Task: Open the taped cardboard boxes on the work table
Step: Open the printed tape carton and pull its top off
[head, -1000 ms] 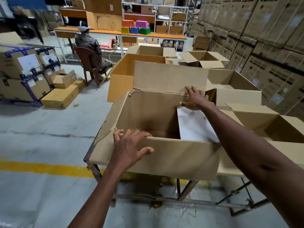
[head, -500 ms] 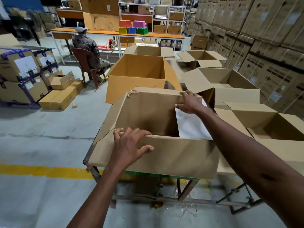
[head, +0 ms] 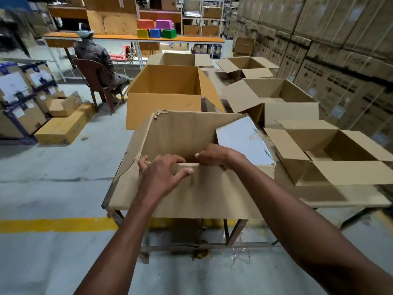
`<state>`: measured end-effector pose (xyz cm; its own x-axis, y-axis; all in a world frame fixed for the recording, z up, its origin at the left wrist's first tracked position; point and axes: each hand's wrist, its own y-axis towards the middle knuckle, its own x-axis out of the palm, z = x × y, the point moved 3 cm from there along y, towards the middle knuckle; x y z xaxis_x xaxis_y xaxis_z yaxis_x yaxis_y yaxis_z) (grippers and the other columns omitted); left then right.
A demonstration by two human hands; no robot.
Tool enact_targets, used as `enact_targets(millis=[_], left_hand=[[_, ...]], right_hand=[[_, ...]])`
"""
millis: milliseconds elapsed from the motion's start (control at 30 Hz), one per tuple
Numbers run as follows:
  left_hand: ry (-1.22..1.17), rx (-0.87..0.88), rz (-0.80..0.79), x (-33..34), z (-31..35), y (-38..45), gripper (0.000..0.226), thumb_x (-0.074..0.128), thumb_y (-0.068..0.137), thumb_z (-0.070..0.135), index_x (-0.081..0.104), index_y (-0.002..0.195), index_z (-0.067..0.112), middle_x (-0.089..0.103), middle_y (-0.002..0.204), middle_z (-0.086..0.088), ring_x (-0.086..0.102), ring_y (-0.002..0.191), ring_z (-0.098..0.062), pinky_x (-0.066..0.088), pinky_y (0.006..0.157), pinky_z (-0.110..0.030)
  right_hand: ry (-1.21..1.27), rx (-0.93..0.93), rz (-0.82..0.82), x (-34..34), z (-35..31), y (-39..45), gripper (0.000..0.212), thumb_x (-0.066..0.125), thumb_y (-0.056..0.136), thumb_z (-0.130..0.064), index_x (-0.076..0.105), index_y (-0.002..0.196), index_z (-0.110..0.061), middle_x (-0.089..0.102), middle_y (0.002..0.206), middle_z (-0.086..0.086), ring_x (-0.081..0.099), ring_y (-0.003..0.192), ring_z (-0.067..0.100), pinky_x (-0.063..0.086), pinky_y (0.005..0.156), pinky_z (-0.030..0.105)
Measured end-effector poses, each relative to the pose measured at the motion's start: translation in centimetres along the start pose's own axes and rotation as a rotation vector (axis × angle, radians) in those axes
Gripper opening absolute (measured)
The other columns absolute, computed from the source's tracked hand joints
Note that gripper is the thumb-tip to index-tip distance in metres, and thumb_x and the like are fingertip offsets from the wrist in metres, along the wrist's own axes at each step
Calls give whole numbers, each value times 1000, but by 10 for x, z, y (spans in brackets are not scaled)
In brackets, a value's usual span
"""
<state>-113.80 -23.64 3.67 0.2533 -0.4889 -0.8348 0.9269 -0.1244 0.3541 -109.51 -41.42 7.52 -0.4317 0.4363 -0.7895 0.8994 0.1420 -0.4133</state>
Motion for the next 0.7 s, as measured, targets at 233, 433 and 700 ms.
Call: enact_targets(millis=[233, 433, 700], left_hand=[[-11, -11, -15, 0, -2, 1, 43, 57, 86, 70, 67, 114, 39, 67, 118, 18, 56, 118, -8, 18, 111, -48], [3, -11, -28, 2, -3, 1, 46, 54, 86, 73, 67, 114, 39, 69, 116, 18, 58, 116, -9, 17, 113, -48], [-17, -6, -39, 1, -6, -2, 46, 55, 87, 70, 68, 115, 36, 70, 116, 12, 58, 117, -11, 15, 115, -46]], right_hand=[[68, -60, 95, 2, -5, -1, 43, 48, 103, -40, 69, 114, -4, 65, 106, 11, 60, 97, 28, 43, 73, 30], [-44, 80, -126, 3, -17, -10, 48, 39, 107, -43, 53, 137, -9, 53, 131, 8, 59, 116, 32, 52, 93, 39], [22, 83, -71, 2, -17, -11, 50, 46, 102, -51, 64, 120, -8, 62, 113, 11, 65, 109, 31, 53, 93, 41]])
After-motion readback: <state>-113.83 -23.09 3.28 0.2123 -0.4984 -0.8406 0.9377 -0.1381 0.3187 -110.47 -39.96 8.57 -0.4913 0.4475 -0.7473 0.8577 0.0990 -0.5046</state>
